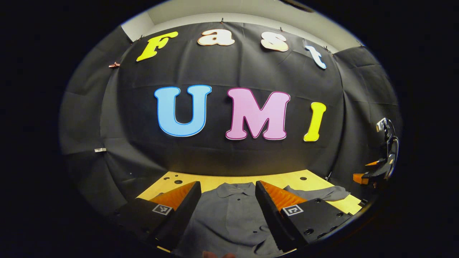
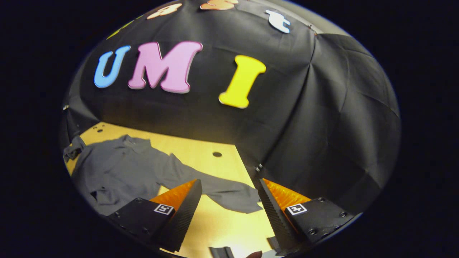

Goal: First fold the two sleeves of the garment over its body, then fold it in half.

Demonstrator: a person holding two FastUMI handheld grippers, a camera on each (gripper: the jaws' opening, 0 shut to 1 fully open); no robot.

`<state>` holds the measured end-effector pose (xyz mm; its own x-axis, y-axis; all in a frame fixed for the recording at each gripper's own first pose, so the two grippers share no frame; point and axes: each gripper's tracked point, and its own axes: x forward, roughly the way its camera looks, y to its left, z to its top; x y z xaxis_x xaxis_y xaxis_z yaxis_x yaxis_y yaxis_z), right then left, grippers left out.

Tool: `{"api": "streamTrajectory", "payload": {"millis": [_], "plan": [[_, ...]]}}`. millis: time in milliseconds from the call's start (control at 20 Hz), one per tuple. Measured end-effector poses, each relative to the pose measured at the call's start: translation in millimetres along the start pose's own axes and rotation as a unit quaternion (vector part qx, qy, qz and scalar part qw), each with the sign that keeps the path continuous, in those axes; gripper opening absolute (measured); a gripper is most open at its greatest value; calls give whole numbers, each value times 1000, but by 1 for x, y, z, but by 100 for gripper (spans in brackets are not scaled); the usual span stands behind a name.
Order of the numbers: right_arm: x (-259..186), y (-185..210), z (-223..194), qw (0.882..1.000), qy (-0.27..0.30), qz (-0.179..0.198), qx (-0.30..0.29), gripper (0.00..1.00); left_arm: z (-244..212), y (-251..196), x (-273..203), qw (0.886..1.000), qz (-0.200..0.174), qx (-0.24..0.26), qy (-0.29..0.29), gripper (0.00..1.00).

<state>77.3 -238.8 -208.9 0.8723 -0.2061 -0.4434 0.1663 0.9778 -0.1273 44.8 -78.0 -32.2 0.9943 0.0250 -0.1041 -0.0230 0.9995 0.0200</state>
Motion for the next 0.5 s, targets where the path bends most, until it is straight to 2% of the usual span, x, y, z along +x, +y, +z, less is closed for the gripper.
{"api": "streamTrajectory", "payload": {"millis": [250,500], "plan": [[71,-35,-58,998,62,11,2,98,-15,-16,13,999,30,-9,31,96],[138,-50,-106,994,109,28,14,98,-31,-8,20,993,92,-33,65,95]]}}
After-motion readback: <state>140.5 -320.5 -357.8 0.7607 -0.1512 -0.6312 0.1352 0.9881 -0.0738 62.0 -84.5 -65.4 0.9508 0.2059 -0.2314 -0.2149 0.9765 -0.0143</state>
